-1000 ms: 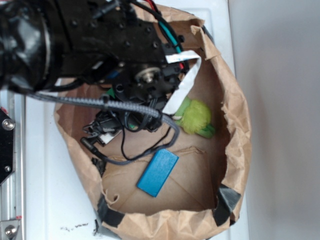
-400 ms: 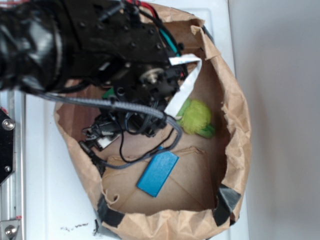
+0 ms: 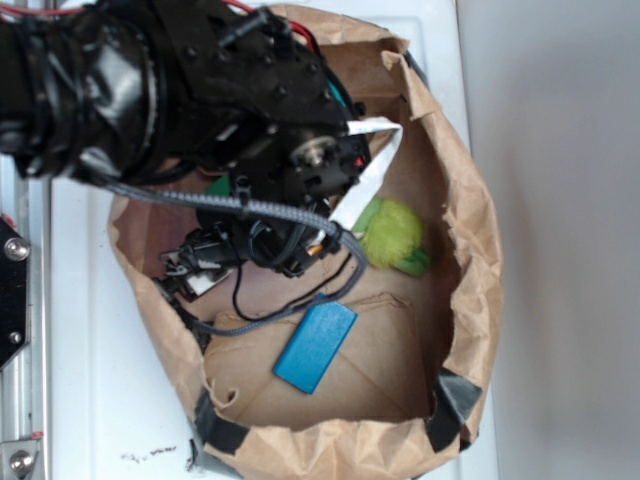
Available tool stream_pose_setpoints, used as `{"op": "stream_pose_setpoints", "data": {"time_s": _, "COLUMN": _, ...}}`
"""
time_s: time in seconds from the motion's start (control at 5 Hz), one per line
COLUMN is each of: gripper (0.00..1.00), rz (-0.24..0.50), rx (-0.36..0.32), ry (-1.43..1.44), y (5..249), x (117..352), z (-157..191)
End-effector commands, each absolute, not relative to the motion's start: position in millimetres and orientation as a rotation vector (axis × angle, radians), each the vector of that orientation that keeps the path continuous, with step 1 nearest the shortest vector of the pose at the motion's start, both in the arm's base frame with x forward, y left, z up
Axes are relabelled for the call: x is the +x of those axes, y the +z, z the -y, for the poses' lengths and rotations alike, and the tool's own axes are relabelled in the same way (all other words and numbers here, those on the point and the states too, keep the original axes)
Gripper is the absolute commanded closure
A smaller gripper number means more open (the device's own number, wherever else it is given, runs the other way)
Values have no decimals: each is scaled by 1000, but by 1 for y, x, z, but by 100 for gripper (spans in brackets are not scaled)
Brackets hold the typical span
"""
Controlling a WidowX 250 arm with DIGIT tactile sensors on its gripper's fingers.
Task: Grab the green block.
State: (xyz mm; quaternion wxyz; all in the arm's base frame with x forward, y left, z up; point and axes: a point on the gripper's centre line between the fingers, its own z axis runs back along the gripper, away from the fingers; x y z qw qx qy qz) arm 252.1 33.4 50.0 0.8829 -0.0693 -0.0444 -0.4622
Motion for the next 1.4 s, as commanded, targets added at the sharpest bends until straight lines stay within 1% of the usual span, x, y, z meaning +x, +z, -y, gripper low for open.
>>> {"op": "stream_pose_setpoints", "data": {"time_s": 0.0, "gripper": 0, "rz": 129, "rx": -104, "ry": -916, "y": 61, "x": 257, "z": -46}}
{"op": "stream_pose_setpoints", "data": {"time_s": 0.4, "gripper": 0, "rz": 103, "rx": -73, "ry": -843, "y": 56, "x": 268, "z": -67}}
{"op": "stream_pose_setpoints", "data": {"time_s": 0.6, "gripper": 0, "rz": 90, "rx": -68, "ry": -802, "y": 54, "x": 274, "z": -75}}
{"op": "stream_pose_setpoints", "data": {"time_s": 0.8, "gripper": 0, "rz": 85, "rx": -65, "ry": -805, "y": 52, "x": 276, "z": -75}}
{"op": "stream_pose_setpoints", "data": {"time_s": 1.0, "gripper": 0, "rz": 75, "rx": -77, "ry": -829, "y": 46, "x": 273, "z": -67}}
{"op": "stream_pose_setpoints", "data": {"time_s": 1.2, "gripper": 0, "rz": 73, "rx": -98, "ry": -832, "y": 31, "x": 272, "z": -60}}
